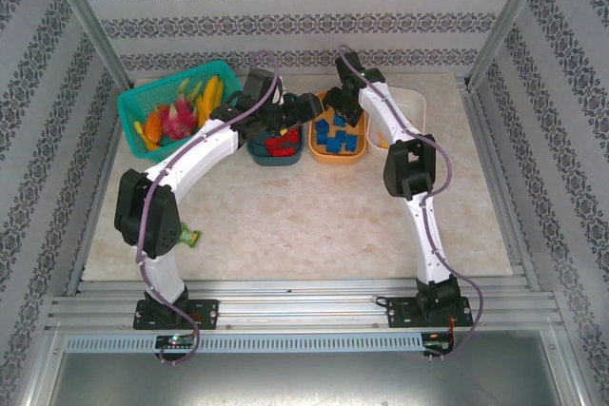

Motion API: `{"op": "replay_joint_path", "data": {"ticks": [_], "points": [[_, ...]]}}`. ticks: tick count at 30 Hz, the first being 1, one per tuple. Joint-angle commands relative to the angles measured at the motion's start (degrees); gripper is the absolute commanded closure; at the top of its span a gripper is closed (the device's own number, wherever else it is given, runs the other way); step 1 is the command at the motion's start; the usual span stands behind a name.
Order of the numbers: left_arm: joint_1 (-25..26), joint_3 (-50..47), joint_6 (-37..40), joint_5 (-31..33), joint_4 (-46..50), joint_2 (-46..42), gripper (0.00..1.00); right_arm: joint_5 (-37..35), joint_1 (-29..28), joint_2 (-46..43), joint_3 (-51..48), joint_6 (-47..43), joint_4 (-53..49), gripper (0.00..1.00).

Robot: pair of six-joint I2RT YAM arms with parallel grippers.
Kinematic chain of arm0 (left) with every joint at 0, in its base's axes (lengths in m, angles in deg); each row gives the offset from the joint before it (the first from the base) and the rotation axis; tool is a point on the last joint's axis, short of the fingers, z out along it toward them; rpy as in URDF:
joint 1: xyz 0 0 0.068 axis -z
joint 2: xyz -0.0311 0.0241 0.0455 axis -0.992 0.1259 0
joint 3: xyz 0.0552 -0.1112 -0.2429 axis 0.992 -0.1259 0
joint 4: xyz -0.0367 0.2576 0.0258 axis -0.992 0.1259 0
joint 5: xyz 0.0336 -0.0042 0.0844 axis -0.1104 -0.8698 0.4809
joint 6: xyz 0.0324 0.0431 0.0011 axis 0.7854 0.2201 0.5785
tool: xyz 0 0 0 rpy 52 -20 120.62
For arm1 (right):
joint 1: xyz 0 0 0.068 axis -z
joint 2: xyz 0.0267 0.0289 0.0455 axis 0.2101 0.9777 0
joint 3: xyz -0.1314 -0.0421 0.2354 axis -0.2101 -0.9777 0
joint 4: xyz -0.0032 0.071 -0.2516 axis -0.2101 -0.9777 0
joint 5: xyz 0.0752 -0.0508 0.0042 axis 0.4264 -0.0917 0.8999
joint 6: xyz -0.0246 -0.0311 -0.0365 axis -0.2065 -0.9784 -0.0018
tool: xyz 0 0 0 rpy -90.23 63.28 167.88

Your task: Sort the legos into containers by color

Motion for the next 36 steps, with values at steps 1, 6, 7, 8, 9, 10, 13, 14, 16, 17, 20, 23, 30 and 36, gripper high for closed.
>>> {"op": "replay_joint_path", "data": {"ticks": [1, 6, 7, 8, 9, 10, 13, 14, 16, 17, 20, 23, 30, 36], "points": [[-0.57, -1.35, 2.82, 4.91, 5.14, -7.24, 0.01, -2.33, -1.56, -12.13, -3.23, -1.37, 2.35, 0.27], [-0.92, -6.37, 4.22, 7.56, 10.47, -14.78, 0.0, -6.13, -3.56, -29.24, -21.64, -4.45, 11.81, 0.24], [-1.07, -7.32, 4.58, 7.72, 11.63, -16.36, 0.0, -6.74, -4.17, -33.02, -26.24, -5.59, 13.85, 0.22], [-1.18, -8.18, 5.04, 7.88, 12.72, -17.6, 0.0, -7.05, -4.68, -36.48, -30.12, -6.81, 15.73, 0.21], [-1.18, -9.11, 5.81, 8.24, 14.23, -19.2, 0.0, -7.58, -5.26, -40.42, -35.11, -8.13, 17.5, 0.2], [-1.24, -10.15, 6.3, 8.93, 15.8, -20.67, 0.0, -7.91, -5.76, -44.3, -40.04, -9.26, 18.95, 0.18], [-1.96, -14.34, 7.34, 10.69, 18.85, -26.48, 0.0, -8.44, -7.03, -56.05, -54.29, -11.63, 22.07, 0.02], [-2.3, -15.8, 7.41, 11.11, 19.5, -28.14, 0.0, -8.34, -7.4, -59.56, -58.34, -12.18, 22.59, 0.02], [-3.07, -19.23, 7.52, 12.05, 20.48, -32.43, 0.0, -7.23, -8.21, -67.67, -67.35, -13.49, 23.7, 0.02], [-3.25, -20.78, 7.65, 12.48, 20.68, -34.34, 0.0, -6.23, -8.62, -71.3, -71.24, -14.17, 24.72, 0.02], [-3.43, -25.33, 9.8, 13.12, 20.66, -39.91, 0.0, -4.64, -9.17, -80.39, -81.98, -13.73, 23.79, 0.02], [-3.35, -28.82, 12.94, 16.12, 22.28, -44.28, 0.0, -8.71, -9.4, -87.21, -88.76, -14.73, 20.14, 0.02], [-3.21, -35.57, 12.58, 51.01, 29.58, -49.22, 0.0, -27.36, -7.78, -94.02, -95.24, -16.61, 24.39, 0.02], [-3.82, -52.62, 33.22, 57.32, 9.89, -58.19, 0.0, -44.96, -7.26, -96.18, -108.85, -29.63, 43.86, 0.02]]}}
